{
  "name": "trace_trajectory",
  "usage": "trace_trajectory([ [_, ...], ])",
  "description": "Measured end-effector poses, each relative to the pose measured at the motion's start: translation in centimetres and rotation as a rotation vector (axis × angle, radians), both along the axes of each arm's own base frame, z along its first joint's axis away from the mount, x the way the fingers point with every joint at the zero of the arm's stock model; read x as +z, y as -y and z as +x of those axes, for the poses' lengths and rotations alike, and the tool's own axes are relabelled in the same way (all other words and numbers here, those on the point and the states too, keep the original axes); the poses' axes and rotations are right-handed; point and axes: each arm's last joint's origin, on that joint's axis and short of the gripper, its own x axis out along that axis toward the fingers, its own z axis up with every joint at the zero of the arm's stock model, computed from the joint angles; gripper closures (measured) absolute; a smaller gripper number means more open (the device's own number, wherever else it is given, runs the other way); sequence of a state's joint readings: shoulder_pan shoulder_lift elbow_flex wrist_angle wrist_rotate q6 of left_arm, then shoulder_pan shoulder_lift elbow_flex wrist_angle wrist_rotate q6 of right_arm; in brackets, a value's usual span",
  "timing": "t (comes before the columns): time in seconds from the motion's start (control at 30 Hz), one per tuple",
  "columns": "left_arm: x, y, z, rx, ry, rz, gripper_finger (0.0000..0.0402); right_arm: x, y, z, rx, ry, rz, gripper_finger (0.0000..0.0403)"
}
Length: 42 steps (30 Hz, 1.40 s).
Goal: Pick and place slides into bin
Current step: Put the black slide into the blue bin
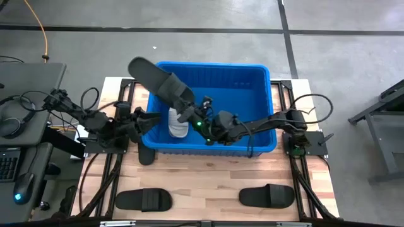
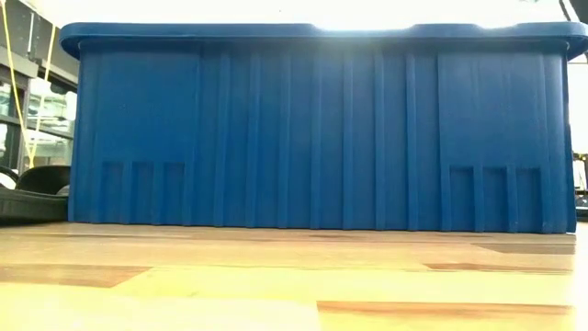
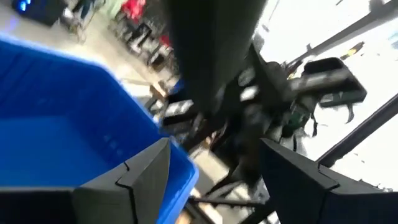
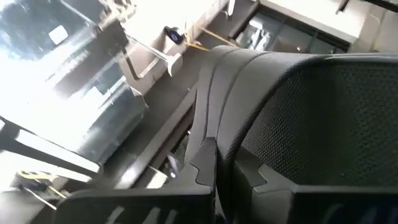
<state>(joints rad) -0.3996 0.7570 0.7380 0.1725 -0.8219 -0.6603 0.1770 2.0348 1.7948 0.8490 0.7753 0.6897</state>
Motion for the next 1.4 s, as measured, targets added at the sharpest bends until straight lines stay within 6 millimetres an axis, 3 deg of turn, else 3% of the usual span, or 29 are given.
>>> trace_trajectory([
  [0.27, 0.3, 0.1, 0.6, 0.053, 0.01, 0.052, 0.0198, -0.1, -0.2, 2.1, 0.013, 0.017, 0.01, 0.0403],
  [0.77, -0.4, 0.6, 2.0, 0.099, -0.01, 0.039, 0.0217, -0.4, 0.0, 2.6, 0.071, 0.051, 0.082, 0.0403],
  [1.1, -0.6, 0.7, 2.2, 0.105, -0.012, 0.025, 0.0218, -0.1, -1.9, 2.0, 0.058, 0.054, 0.071, 0.0403],
  [1.4, -0.3, 0.7, 2.1, 0.072, 0.012, 0.018, 0.0218, -0.1, -2.2, 2.1, 0.082, 0.048, 0.052, 0.0403],
])
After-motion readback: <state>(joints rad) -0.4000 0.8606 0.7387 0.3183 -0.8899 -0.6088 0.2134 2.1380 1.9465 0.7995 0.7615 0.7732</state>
